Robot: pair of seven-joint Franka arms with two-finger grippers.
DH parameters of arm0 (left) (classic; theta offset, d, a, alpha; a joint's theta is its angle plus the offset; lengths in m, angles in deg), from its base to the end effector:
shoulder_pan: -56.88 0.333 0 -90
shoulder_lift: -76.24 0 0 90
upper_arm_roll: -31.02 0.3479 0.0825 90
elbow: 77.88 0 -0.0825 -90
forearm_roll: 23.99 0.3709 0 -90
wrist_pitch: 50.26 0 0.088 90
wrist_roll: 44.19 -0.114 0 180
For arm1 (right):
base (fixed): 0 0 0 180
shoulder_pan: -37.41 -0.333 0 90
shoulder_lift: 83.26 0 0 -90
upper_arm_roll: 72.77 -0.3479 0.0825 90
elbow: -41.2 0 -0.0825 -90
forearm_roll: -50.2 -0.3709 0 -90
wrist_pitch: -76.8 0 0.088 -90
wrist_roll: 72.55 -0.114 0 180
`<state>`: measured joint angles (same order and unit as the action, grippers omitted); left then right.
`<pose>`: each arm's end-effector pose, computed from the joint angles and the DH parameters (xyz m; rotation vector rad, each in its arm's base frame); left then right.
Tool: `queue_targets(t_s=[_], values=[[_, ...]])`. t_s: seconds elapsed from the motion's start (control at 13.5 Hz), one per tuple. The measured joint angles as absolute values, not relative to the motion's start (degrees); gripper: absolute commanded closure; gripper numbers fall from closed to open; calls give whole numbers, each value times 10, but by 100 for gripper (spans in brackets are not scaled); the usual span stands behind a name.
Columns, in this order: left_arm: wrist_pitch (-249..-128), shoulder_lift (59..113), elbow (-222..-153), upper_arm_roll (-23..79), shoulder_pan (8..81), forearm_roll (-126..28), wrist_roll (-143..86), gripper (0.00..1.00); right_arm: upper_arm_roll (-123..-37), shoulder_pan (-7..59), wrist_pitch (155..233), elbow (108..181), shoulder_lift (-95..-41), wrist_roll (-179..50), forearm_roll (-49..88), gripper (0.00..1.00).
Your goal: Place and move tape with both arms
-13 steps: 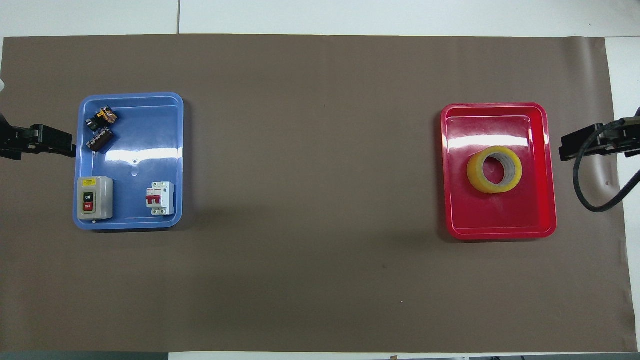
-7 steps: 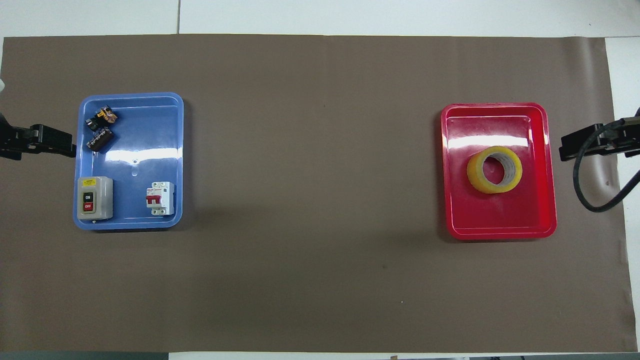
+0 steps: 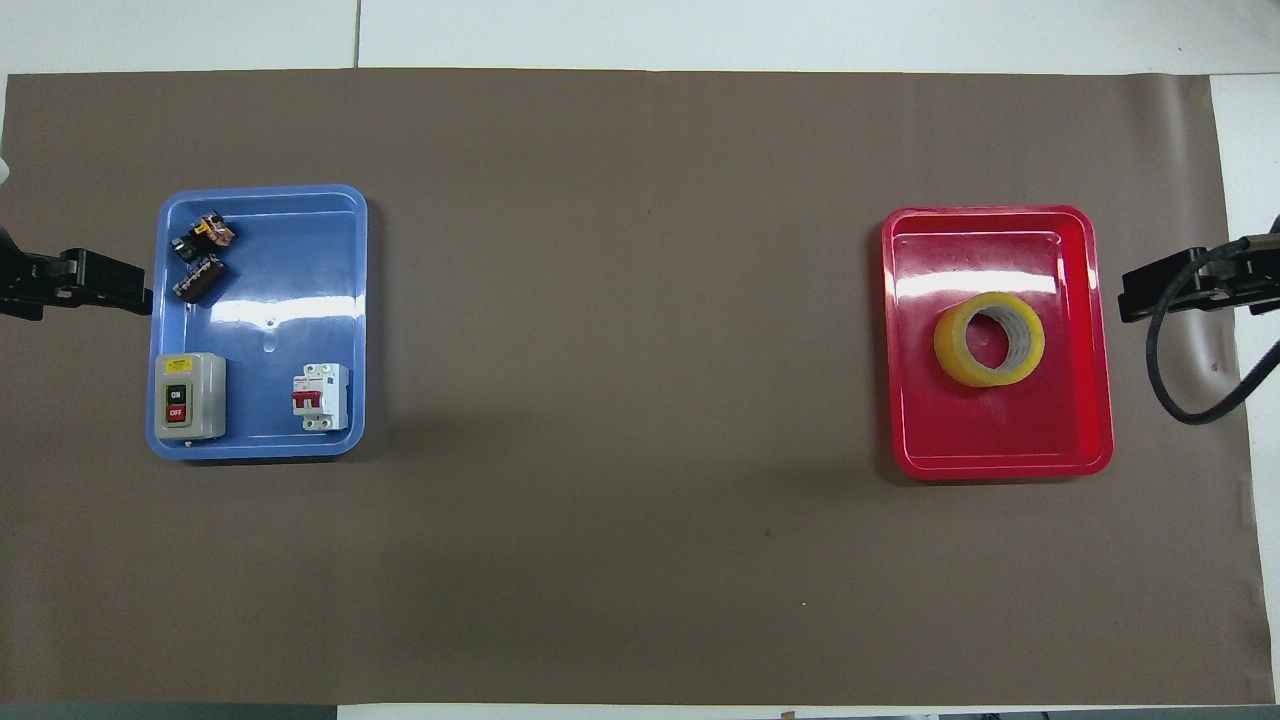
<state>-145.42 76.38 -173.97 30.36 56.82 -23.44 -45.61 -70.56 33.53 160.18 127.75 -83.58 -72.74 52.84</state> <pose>0.5468 -0.0059 0.6068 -3.1315 0.0600 0.0293 0.5274 0.0096 0.6700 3.0940 0.0335 -0.0758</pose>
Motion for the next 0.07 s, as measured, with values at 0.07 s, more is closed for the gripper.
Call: queue_targets(t_s=[0.07], values=[[-1454, 764, -1740, 304, 568, -234, -456, 0, -706, 335, 1602, 1277, -836, -727, 528, 0]])
